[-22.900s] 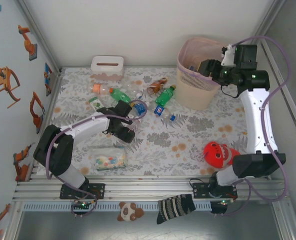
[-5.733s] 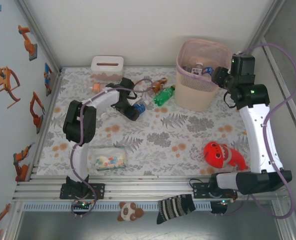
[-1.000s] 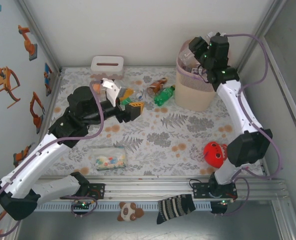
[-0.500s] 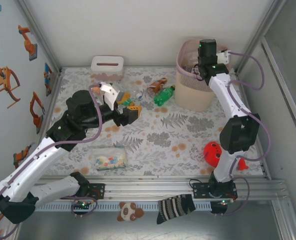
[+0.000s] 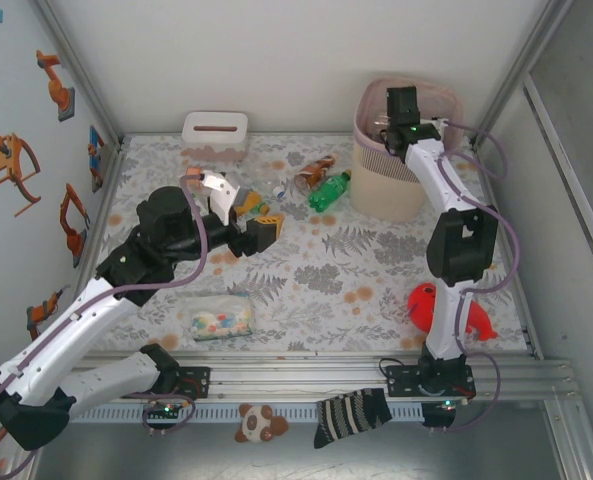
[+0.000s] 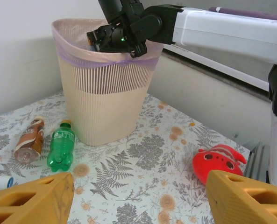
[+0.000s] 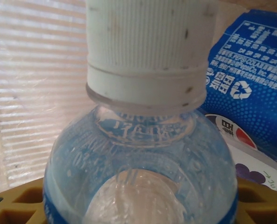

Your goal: Put the plastic bottles in the bin

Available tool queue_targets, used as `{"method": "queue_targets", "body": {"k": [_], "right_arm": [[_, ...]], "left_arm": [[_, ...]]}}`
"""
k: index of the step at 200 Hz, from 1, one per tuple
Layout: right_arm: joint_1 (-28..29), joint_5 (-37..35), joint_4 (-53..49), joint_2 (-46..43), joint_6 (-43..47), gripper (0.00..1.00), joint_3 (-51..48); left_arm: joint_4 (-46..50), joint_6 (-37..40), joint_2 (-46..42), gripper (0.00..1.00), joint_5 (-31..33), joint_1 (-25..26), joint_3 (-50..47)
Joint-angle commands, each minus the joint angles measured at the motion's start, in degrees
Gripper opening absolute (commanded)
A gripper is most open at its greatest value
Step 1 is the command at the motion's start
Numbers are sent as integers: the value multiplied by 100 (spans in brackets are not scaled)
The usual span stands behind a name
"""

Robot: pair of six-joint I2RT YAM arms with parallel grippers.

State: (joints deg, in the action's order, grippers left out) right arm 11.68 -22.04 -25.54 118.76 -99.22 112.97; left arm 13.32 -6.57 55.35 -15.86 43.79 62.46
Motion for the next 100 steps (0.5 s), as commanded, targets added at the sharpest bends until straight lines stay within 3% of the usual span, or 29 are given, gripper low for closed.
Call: {"method": "queue_targets", "body": {"k": [1, 70, 100], "right_arm": [[-129, 11, -289, 270, -514, 51, 89], [-167, 140, -345, 9, -568, 77, 250], [-168, 140, -424, -208, -487, 79, 363]], "left_arm": [[-183, -117, -88, 74, 30, -20, -33], [-159, -127, -78, 74, 72, -24, -41], [-165, -124, -55, 74, 82, -20, -47]]}}
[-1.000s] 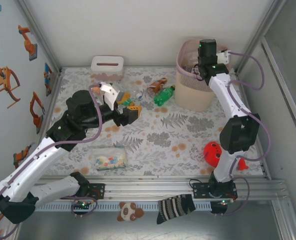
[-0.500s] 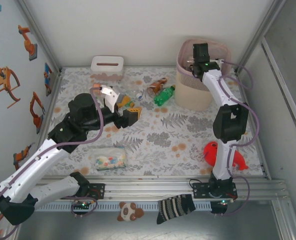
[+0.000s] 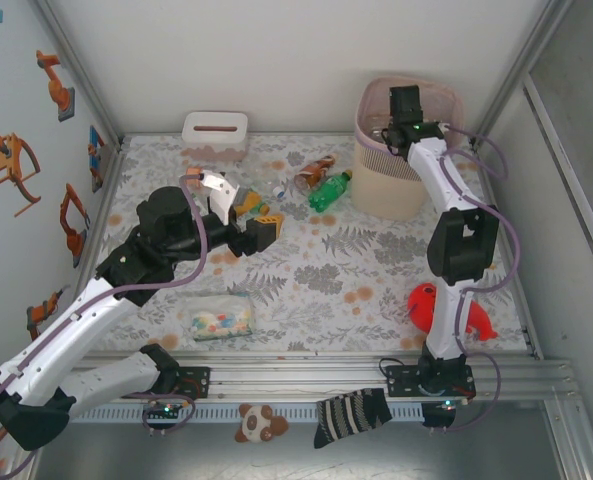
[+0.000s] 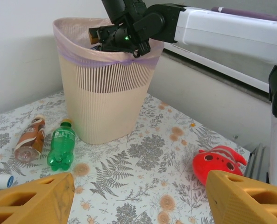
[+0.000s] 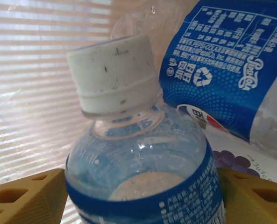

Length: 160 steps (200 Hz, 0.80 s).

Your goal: Put the plastic bottles in the bin

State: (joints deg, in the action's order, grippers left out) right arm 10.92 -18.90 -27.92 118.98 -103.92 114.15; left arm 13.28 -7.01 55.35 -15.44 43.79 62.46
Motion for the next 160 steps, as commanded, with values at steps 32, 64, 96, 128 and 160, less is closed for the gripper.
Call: {"method": "queue_targets", "body": {"k": [32, 64, 96, 128, 160], "right_arm": [[-91, -208, -187, -541, 2, 79, 175], [-90, -196, -121, -831, 99, 80, 101], [-90, -110, -11, -1045, 344, 79, 35], [-98, -85, 1, -1192, 528, 79, -132], [-216, 65, 2, -1191, 509, 81, -300]], "left_arm": [[-111, -47, -46, 74, 102, -20, -32], [-103, -13, -26, 74, 144, -23, -36], [-111, -2, 25, 74, 145, -20, -23], [-140, -5, 61, 74, 125, -20, -23], [-134, -15, 107, 74, 72, -22, 34]]}}
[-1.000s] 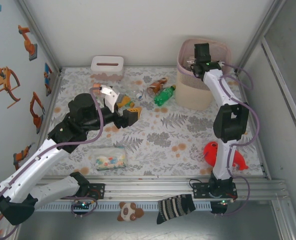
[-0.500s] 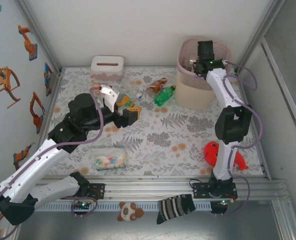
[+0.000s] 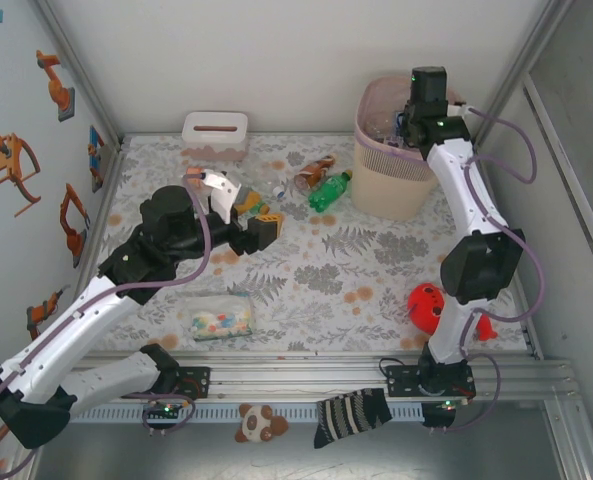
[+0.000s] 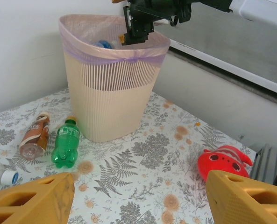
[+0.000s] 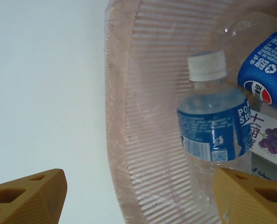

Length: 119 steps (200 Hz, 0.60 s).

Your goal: Put the plastic bottles in the bin

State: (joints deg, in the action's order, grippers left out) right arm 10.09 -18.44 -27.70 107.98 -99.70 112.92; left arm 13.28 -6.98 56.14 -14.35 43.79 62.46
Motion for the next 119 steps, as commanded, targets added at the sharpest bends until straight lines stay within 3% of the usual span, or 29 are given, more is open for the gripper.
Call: {"method": "queue_targets", "body": {"k": [1, 52, 119], "right_arm": [[-136, 22, -22, -93, 85, 81, -180], [-156, -51, 33, -234, 331, 81, -245], [-200, 293, 640, -705, 2000, 74, -423]], "left_arm": [[-133, -15, 28, 74, -35, -21, 36], [-109, -19, 20, 74, 45, -20, 9], [254, -152, 225, 74, 545, -209, 97]]}}
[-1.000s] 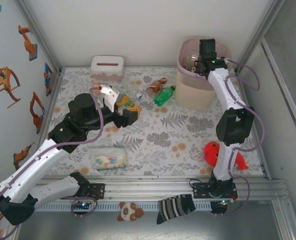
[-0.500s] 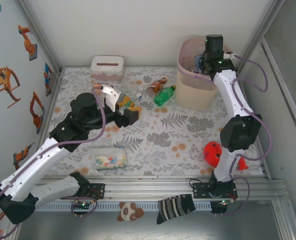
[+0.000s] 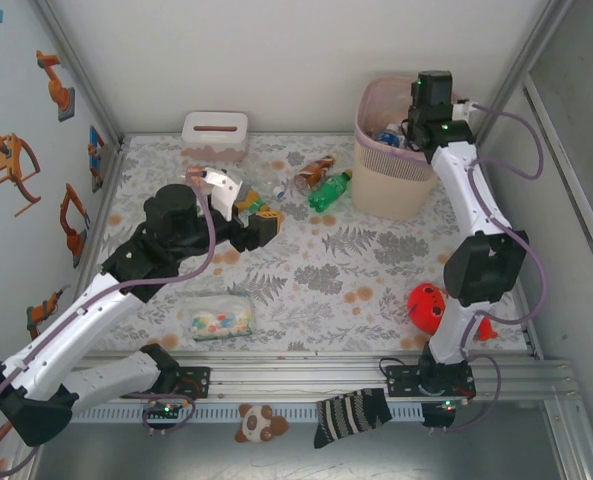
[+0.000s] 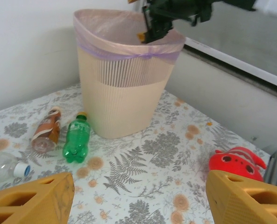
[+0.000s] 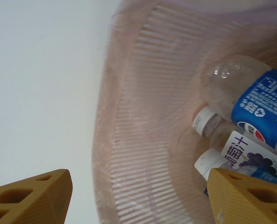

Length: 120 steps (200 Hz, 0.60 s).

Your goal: Put the plastic bottles in the bin

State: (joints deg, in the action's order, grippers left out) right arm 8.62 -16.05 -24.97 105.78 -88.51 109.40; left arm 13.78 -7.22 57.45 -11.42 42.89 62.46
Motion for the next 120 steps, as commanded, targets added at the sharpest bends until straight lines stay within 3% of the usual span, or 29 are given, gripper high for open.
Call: {"method": "queue_targets", "body": {"k": [1, 74, 120], "right_arm": [[-54, 61, 373, -495, 915, 74, -74], [-54, 471, 590, -1517, 2638, 69, -651], [-65, 1586, 131, -1384, 4398, 60, -137]], "left_arm": [[212, -134, 97, 74, 257, -136, 94], [859, -420, 525, 74, 338, -1008, 160], [1225, -513, 809, 72, 316, -1600, 115]]}}
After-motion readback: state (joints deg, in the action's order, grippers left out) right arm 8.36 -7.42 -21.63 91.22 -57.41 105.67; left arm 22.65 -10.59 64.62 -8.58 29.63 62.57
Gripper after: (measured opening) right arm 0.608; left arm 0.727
